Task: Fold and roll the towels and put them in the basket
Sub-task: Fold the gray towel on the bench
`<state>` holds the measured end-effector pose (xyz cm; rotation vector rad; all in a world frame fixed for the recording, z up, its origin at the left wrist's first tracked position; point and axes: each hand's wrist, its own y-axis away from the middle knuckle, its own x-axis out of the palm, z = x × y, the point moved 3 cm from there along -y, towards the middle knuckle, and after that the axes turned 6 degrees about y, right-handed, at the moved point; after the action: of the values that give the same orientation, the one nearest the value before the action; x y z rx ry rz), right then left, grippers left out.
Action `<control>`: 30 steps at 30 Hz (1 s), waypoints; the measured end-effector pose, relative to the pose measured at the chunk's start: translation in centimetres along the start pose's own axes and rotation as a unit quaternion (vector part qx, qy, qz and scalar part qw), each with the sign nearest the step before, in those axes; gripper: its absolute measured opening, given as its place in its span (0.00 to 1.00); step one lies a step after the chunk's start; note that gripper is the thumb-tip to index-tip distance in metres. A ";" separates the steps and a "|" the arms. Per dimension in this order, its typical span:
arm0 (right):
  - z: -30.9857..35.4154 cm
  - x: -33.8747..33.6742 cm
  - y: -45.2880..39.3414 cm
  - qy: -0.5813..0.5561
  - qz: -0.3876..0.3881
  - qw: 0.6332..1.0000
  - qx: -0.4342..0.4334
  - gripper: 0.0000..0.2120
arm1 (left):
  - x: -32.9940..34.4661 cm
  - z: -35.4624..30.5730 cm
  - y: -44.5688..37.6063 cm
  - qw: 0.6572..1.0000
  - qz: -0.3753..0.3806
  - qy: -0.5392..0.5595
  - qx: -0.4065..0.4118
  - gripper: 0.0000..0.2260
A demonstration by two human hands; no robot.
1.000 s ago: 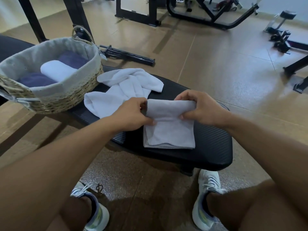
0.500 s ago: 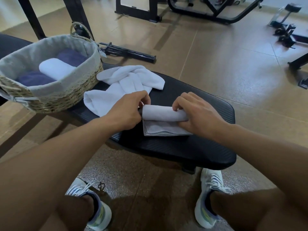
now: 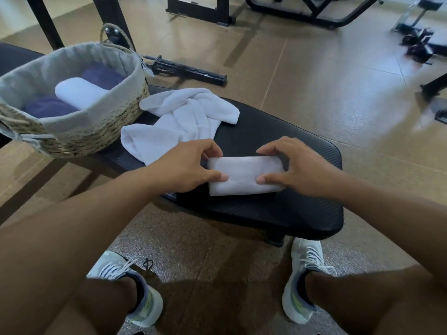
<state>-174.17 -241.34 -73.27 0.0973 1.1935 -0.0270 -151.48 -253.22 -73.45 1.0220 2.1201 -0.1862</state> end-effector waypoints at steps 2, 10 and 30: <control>-0.7 0.5 -0.2 -0.004 0.051 0.998 0.040 0.30 | 0.3 0.0 -0.2 1.000 0.015 -0.003 -0.018 0.21; -1.0 0.7 -1.3 -0.006 0.116 0.987 0.111 0.29 | 1.0 -1.5 -0.7 0.996 0.026 -0.066 -0.051 0.20; 6.0 -2.9 -0.2 -0.352 -0.059 0.934 0.003 0.33 | -0.9 -4.5 2.7 0.975 -0.097 0.198 0.030 0.18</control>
<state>-169.69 -242.21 -68.36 0.0156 0.4776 -0.1584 -151.79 -250.07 -69.18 0.9438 2.5946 -0.1519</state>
